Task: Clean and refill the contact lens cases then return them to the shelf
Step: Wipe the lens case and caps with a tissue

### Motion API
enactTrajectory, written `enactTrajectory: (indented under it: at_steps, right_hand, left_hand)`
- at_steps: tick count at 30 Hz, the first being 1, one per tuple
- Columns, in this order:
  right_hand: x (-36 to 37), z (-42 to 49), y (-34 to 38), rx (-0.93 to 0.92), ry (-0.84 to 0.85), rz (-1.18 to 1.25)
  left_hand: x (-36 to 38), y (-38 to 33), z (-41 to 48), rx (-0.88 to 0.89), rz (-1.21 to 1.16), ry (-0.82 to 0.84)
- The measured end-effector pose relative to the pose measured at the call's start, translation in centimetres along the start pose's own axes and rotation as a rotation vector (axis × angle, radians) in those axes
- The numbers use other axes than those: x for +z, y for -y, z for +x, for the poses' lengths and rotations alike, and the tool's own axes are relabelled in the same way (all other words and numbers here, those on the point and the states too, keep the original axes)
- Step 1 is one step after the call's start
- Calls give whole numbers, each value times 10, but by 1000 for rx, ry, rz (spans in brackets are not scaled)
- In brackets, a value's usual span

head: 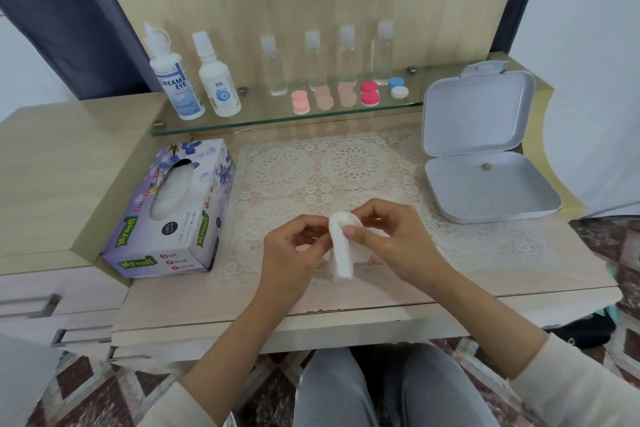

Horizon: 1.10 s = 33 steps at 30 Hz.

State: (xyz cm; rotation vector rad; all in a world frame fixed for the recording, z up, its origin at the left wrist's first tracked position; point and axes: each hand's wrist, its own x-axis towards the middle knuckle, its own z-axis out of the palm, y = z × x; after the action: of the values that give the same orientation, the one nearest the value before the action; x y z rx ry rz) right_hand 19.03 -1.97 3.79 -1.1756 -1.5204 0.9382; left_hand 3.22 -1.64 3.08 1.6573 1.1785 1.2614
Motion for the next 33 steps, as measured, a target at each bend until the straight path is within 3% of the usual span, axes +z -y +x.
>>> enactTrajectory:
  at_steps: [3,7,13,20,33]
  right_hand:
    - [-5,-1,-1,-18,-59,8]
    - [-19,1,-8,-47,-201,-177]
    - [-23,8,-18,-337,-317,-536]
    - [5,-3,-46,-387,-80,-596]
    - [4,-9,-58,-444,-95,-722]
  left_hand:
    - [-4,9,2,25,140,11]
    - [-11,28,3,101,422,96]
    - [-2,41,-1,113,649,94]
    - [3,46,2,245,623,40]
    - [5,53,2,288,572,35]
